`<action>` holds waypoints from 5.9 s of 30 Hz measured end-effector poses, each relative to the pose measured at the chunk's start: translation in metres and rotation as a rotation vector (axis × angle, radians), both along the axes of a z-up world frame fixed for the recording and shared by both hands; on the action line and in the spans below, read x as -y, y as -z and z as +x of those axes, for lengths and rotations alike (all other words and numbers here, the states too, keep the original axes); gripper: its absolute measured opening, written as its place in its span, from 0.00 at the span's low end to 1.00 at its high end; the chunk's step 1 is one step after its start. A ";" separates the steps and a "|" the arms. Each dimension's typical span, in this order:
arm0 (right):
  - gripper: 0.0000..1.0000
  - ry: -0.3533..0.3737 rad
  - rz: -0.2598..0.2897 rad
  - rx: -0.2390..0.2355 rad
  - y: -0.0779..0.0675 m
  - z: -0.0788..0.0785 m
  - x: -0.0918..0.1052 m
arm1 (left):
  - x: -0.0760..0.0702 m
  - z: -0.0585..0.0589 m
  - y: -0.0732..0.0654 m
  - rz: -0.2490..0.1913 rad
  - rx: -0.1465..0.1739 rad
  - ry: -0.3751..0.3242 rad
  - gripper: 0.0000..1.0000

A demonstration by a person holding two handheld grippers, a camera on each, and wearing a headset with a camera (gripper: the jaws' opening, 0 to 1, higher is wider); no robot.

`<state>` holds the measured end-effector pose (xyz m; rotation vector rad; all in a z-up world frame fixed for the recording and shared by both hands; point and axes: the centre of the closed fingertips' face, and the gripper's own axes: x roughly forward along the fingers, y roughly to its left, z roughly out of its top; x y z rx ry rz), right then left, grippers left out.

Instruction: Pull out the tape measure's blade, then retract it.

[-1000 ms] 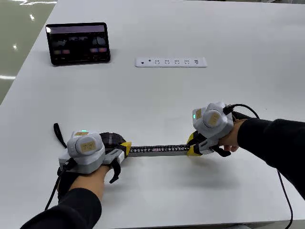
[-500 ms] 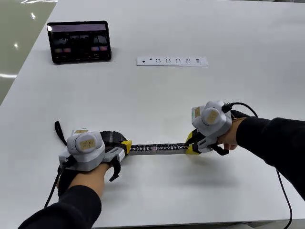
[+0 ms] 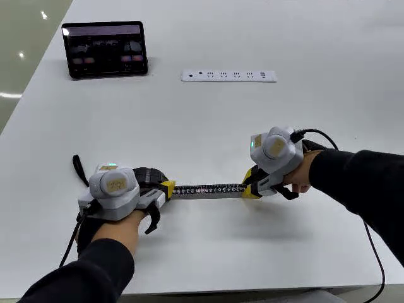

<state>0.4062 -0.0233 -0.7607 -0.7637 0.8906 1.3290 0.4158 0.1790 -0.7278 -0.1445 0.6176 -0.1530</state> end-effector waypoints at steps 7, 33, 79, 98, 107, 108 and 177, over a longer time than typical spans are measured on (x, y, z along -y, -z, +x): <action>0.12 -0.017 0.013 0.005 0.000 -0.001 -0.009 | -0.001 0.000 0.000 -0.014 0.000 0.000 0.60; 0.12 -0.065 0.056 0.033 -0.003 -0.003 -0.033 | -0.001 -0.001 -0.001 -0.021 0.003 0.006 0.60; 0.11 -0.035 0.118 0.033 -0.002 -0.006 -0.068 | -0.002 0.001 -0.001 -0.027 0.005 0.007 0.60; 0.12 -0.032 0.126 0.028 0.000 -0.006 -0.078 | -0.002 0.000 0.000 -0.030 0.003 0.007 0.60; 0.12 -0.034 0.127 0.023 0.000 -0.006 -0.084 | -0.002 0.001 0.000 -0.031 0.004 0.003 0.60; 0.12 -0.033 0.127 0.023 0.000 -0.006 -0.085 | -0.002 0.001 0.000 -0.031 0.004 0.003 0.60; 0.12 -0.044 0.202 0.031 -0.001 -0.007 -0.124 | -0.002 0.001 -0.001 -0.045 0.007 -0.001 0.60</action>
